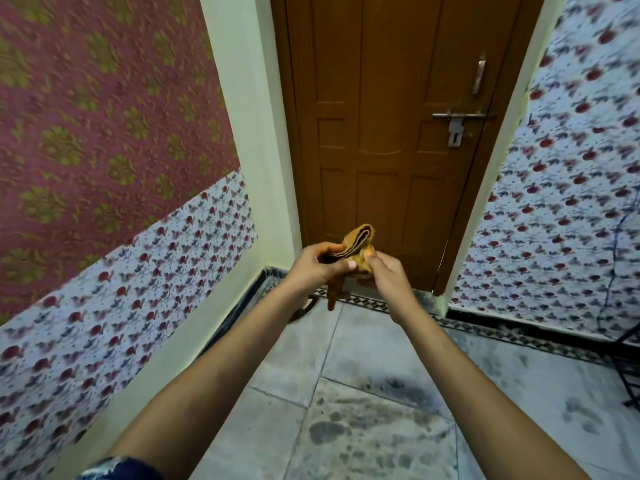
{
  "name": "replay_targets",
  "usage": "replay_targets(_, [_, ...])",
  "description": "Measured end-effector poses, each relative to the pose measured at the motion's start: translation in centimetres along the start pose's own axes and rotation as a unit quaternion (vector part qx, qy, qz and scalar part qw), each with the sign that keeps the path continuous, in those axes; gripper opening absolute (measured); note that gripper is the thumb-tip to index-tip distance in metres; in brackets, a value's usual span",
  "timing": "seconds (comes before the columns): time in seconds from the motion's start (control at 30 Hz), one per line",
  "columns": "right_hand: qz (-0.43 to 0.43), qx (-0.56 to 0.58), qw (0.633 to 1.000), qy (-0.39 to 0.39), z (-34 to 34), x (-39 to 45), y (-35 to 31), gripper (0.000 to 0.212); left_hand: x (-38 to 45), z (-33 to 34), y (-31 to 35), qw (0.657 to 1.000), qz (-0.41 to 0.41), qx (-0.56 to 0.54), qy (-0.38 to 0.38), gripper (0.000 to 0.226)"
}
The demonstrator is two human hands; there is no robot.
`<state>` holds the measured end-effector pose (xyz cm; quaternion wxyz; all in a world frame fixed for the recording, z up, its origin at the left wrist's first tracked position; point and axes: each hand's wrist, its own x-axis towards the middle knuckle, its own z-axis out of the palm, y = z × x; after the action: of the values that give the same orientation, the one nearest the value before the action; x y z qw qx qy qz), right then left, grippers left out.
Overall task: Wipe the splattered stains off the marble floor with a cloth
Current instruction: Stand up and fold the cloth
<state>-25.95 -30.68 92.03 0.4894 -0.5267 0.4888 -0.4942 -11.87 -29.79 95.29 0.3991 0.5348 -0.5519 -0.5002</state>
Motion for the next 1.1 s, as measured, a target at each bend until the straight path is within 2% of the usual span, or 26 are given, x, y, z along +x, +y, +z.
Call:
replay_targets(0.07, [-0.010, -0.010, 1.000, 0.001, -0.4, 0.3, -0.6, 0.025, 0.6, -0.5, 0.8, 0.999, 0.012, 0.023, 0.025, 0.011])
replay_targets(0.1, [-0.013, -0.013, 1.000, 0.003, -0.5, 0.3, -0.9, 0.025, 1.0, -0.7, 1.2, 0.999, 0.013, 0.028, 0.022, 0.011])
replay_targets(0.17, [-0.011, -0.010, 1.000, 0.007, -0.9, 0.4, -1.5, 0.025, 1.9, -1.1, 1.6, 0.998, 0.016, 0.057, 0.004, 0.018])
replay_targets(0.23, [-0.013, -0.007, 1.000, 0.013, -1.2, 0.5, -1.8, 0.026, 2.7, -0.9, 1.8, 0.991, 0.035, 0.125, 0.000, 0.037])
replay_targets(0.3, [-0.015, -0.013, 1.000, 0.014, -1.5, 0.7, -1.9, 0.027, 3.5, -0.4, 1.8, 0.974, 0.059, 0.219, 0.021, 0.055])
replay_targets(0.33, [-0.009, -0.012, 1.000, 0.014, -1.7, 0.8, -2.0, 0.027, 3.8, -0.2, 1.9, 0.967, 0.073, 0.242, 0.030, 0.054])
replay_targets(0.4, [0.004, 0.002, 1.000, 0.021, -2.4, 0.8, -2.1, 0.027, 4.4, -0.1, 2.0, 0.976, 0.067, 0.206, 0.025, 0.031])
replay_targets(0.47, [0.015, 0.021, 0.999, 0.040, -3.3, 0.8, -2.2, 0.023, 4.8, -0.3, 2.3, 0.994, 0.020, 0.106, 0.017, 0.013])
replay_targets(0.53, [0.023, 0.037, 0.996, 0.075, -4.4, 0.9, -2.3, 0.021, 5.0, -0.7, 2.8, 0.999, -0.003, 0.042, 0.026, 0.018])
replay_targets(0.63, [0.045, 0.039, 0.988, 0.142, -6.3, 1.4, -1.8, 0.019, 5.3, -1.5, 4.5, 0.999, 0.016, 0.014, 0.026, 0.024])
replay_targets(0.73, [0.078, 0.062, 0.973, 0.207, -8.0, 2.0, -0.5, 0.016, 5.5, -2.3, 6.8, 0.998, 0.051, 0.038, 0.004, 0.017])
replay_targets(0.83, [0.097, 0.109, 0.964, 0.222, -8.8, 2.1, 0.2, 0.016, 5.3, -2.5, 9.1, 0.994, 0.080, 0.073, -0.012, 0.009])
replay_targets(0.9, [0.104, 0.136, 0.959, 0.225, -8.7, 1.9, 0.2, 0.020, 5.2, -2.3, 10.3, 0.989, 0.108, 0.100, -0.014, 0.016])
replay_targets(0.97, [0.109, 0.172, 0.953, 0.224, -8.1, 1.8, 0.4, 0.027, 5.3, -2.2, 11.4, 0.982, 0.133, 0.130, -0.014, 0.027])
replay_targets(1.1, [0.133, 0.287, 0.935, 0.160, -6.9, 1.8, 0.9, 0.045, 4.8, -1.5, 13.7, 0.980, 0.159, 0.110, -0.048, 0.023])
